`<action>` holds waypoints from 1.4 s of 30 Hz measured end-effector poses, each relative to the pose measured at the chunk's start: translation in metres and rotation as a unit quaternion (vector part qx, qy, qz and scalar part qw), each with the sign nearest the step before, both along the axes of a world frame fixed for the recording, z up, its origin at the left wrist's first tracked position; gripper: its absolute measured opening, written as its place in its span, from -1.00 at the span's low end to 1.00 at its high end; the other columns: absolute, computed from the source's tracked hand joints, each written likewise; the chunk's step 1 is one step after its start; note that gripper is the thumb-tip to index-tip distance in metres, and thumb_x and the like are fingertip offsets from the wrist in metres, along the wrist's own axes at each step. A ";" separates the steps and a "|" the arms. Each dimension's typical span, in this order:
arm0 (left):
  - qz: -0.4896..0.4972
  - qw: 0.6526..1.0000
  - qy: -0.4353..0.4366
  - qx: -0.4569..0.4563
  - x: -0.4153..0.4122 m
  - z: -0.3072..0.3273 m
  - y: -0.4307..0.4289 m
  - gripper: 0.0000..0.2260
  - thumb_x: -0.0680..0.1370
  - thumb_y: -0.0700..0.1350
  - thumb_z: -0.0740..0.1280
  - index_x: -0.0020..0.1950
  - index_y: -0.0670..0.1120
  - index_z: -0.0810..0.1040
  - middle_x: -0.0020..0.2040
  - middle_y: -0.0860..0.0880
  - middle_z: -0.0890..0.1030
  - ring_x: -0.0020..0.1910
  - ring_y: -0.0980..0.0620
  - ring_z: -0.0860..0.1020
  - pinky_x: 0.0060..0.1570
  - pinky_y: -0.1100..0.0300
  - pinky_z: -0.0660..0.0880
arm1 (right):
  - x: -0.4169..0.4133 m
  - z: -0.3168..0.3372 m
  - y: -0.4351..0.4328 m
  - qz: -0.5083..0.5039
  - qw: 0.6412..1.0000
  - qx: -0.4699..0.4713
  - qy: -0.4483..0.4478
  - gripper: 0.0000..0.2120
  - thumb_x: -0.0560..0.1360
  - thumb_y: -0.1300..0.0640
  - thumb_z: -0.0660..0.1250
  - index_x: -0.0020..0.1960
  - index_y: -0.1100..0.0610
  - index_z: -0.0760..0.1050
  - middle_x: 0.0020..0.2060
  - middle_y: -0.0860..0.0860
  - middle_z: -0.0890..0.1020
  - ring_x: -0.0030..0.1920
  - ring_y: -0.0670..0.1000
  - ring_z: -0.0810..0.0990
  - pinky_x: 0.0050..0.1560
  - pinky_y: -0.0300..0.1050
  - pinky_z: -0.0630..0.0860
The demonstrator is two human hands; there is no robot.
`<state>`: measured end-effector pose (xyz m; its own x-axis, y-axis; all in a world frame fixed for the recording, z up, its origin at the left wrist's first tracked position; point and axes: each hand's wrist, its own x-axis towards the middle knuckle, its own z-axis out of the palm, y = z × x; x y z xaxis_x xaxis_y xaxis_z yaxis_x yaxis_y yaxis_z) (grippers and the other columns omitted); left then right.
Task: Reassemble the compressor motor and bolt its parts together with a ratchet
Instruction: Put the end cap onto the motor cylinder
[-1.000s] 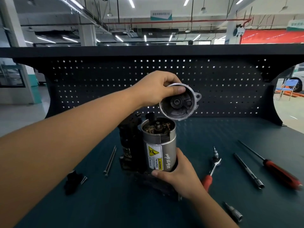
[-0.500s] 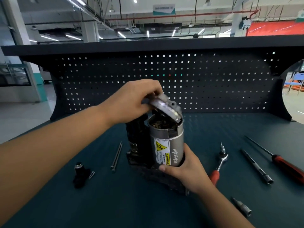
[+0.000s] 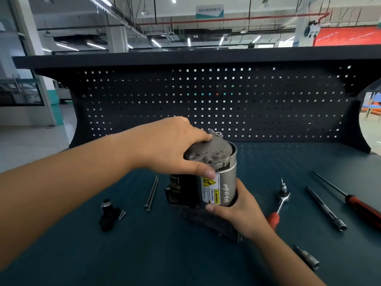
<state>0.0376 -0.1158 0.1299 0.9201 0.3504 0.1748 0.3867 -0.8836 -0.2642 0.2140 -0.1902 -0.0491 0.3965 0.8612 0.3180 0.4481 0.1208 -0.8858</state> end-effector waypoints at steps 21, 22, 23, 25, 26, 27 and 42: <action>-0.065 0.944 -0.031 -0.322 0.035 0.025 0.028 -0.47 0.40 -0.03 0.48 0.28 0.35 0.39 0.26 0.17 0.51 -0.01 0.54 0.45 -0.11 0.54 0.40 | 0.002 -0.003 0.002 0.003 1.000 -0.002 -0.004 -0.35 0.03 -0.28 0.50 0.05 -0.17 0.40 0.01 -0.10 0.60 0.11 -0.04 0.52 0.07 -0.06 0.52; -0.063 0.943 -0.029 -0.324 0.034 0.025 0.029 -0.46 0.40 -0.01 0.48 0.28 0.37 0.39 0.28 0.16 0.51 0.02 0.52 0.45 -0.09 0.51 0.42 | 0.002 -0.003 0.002 0.004 1.000 -0.003 -0.004 -0.35 0.03 -0.28 0.50 0.05 -0.16 0.40 0.01 -0.11 0.60 0.11 -0.04 0.53 0.07 -0.06 0.52; -0.060 0.943 -0.025 -0.327 0.033 0.025 0.029 -0.47 0.40 -0.01 0.48 0.27 0.38 0.39 0.29 0.16 0.50 0.06 0.49 0.45 -0.04 0.47 0.42 | 0.002 -0.003 0.002 0.005 1.000 -0.003 -0.004 -0.35 0.03 -0.29 0.50 0.05 -0.16 0.40 0.01 -0.11 0.60 0.11 -0.04 0.53 0.07 -0.06 0.52; -0.059 0.938 -0.023 -0.339 0.032 0.026 0.029 -0.47 0.39 -0.04 0.48 0.25 0.36 0.41 0.29 0.18 0.51 0.14 0.44 0.45 0.07 0.44 0.44 | 0.001 -0.002 0.002 0.006 1.000 -0.002 -0.005 -0.35 0.03 -0.29 0.50 0.05 -0.16 0.40 0.01 -0.12 0.60 0.10 -0.04 0.53 0.07 -0.06 0.53; -0.058 0.937 -0.022 -0.344 0.032 0.027 0.029 -0.47 0.39 -0.08 0.49 0.25 0.33 0.42 0.27 0.19 0.52 0.16 0.43 0.45 0.09 0.46 0.43 | 0.001 -0.002 0.001 0.006 1.000 -0.002 -0.005 -0.35 0.03 -0.29 0.50 0.05 -0.16 0.40 0.00 -0.12 0.60 0.10 -0.04 0.53 0.06 -0.06 0.53; -0.057 0.938 -0.019 -0.342 0.032 0.028 0.029 -0.47 0.40 -0.10 0.49 0.26 0.30 0.44 0.25 0.22 0.53 0.15 0.44 0.45 0.09 0.50 0.41 | 0.001 -0.001 0.001 0.006 1.000 -0.002 -0.005 -0.35 0.03 -0.29 0.50 0.05 -0.15 0.40 0.01 -0.12 0.60 0.10 -0.04 0.53 0.06 -0.06 0.52; -0.034 0.936 0.058 -0.345 0.031 0.031 0.023 -0.43 0.33 0.05 0.41 0.27 0.40 0.32 0.29 0.36 0.43 0.24 0.36 0.42 0.28 0.34 0.34 | 0.000 0.001 0.000 0.004 1.000 -0.003 0.008 -0.36 0.07 -0.20 0.55 0.08 -0.12 0.41 0.02 -0.08 0.62 0.13 0.02 0.52 0.12 0.04 0.51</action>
<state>0.0682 -0.0926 0.1607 0.9430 0.2839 -0.1737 0.3281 -0.8810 0.3409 0.2135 -0.1904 -0.0478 0.3948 0.8665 0.3056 0.4330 0.1179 -0.8937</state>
